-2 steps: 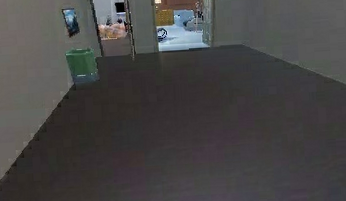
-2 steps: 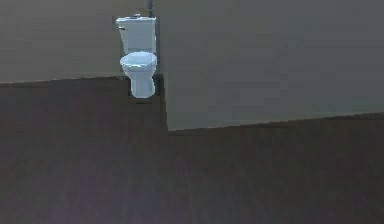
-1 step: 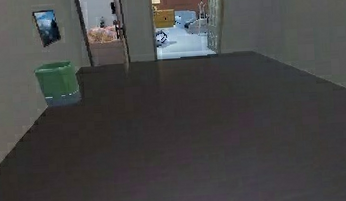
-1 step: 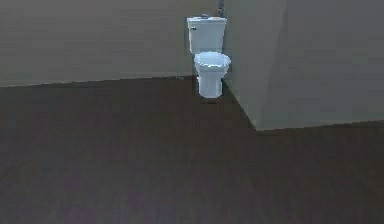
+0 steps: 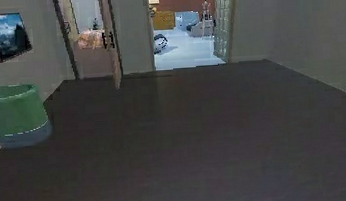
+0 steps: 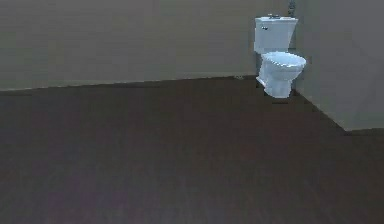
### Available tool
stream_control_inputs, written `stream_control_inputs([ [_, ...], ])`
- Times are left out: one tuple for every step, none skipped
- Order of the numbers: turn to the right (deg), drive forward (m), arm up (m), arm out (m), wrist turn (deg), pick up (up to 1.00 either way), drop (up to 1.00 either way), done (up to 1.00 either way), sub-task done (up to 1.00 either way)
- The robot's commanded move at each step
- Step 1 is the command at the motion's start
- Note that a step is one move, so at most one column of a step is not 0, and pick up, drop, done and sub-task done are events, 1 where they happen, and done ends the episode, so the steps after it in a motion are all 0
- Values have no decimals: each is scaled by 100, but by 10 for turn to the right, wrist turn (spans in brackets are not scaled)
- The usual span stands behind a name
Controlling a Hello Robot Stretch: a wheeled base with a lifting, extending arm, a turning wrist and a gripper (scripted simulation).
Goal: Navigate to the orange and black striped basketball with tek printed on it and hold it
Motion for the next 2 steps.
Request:
stream_control_inputs([
  [30,0,0,0,0,0,0,0,0],
  [0,100,0,0,0,0,0,0,0],
])
